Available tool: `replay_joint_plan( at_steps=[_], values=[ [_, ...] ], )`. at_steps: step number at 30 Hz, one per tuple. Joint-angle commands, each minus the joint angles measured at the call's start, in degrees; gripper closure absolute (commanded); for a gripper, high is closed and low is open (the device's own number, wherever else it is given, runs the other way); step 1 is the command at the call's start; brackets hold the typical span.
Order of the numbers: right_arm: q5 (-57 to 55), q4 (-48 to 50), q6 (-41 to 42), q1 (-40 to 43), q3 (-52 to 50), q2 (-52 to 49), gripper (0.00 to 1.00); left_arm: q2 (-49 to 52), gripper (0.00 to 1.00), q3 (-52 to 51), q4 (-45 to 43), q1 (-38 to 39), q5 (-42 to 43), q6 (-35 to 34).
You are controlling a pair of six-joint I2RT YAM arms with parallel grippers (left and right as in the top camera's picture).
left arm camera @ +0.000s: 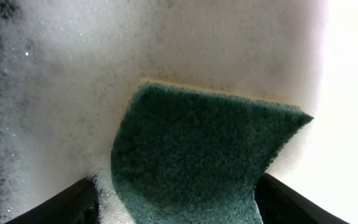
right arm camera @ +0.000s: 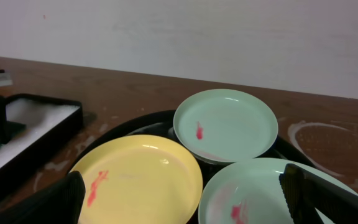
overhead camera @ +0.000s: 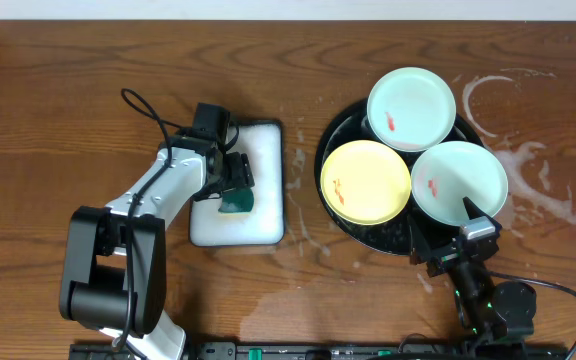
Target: Clean dirty plates on tray and stack at the side
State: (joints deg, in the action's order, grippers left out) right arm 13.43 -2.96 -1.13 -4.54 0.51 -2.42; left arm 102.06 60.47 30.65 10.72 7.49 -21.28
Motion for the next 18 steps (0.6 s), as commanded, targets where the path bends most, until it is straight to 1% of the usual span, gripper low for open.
replay_joint_plan(
  at_steps=[1, 6, 17, 18],
  values=[
    [-0.1, -0.1, -0.7, -0.4, -0.2, 0.0, 0.01, 1.4, 0.26, 1.0, 0.5, 0.2, 0.0, -3.3],
    [-0.1, -0.1, -0.7, -0.4, -0.2, 0.0, 0.01, 1.4, 0.27, -0.9, 0.0, 0.9, 0.0, -6.9],
    [-0.1, -0.1, -0.7, -0.4, -0.2, 0.0, 0.01, 1.5, 0.27, -1.2, -1.2, 2.0, 0.0, -6.9],
    [-0.1, -0.1, -0.7, -0.4, -0.2, 0.0, 0.01, 1.5, 0.29, -1.2, -1.0, 2.0, 0.0, -6.9]
  ],
)
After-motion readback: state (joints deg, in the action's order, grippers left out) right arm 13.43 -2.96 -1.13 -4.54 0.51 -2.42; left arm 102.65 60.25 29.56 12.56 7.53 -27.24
